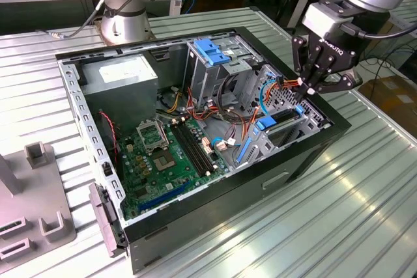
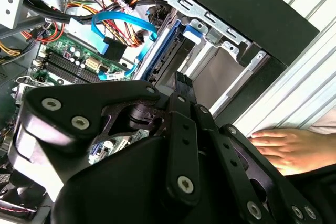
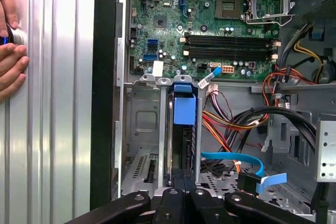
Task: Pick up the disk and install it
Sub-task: 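Insert the first disk wire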
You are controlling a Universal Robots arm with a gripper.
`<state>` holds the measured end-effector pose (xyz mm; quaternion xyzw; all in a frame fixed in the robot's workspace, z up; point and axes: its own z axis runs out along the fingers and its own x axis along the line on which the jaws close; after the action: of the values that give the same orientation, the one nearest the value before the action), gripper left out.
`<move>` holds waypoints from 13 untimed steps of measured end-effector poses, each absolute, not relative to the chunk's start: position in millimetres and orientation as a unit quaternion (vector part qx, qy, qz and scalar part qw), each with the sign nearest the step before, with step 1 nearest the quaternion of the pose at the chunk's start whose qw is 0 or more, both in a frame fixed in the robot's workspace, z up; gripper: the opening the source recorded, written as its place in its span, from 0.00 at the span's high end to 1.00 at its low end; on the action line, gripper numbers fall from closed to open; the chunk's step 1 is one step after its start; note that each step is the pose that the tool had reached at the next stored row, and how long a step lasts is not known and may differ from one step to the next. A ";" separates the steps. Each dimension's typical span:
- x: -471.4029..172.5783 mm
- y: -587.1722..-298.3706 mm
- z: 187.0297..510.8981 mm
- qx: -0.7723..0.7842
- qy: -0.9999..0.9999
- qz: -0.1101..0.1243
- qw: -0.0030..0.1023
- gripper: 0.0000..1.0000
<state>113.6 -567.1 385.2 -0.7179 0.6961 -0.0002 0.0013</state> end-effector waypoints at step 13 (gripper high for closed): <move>120.5 -567.1 385.2 -0.732 0.681 0.000 0.001 0.90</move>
<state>120.5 -567.1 385.2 -0.7321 0.6812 -0.0002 0.0013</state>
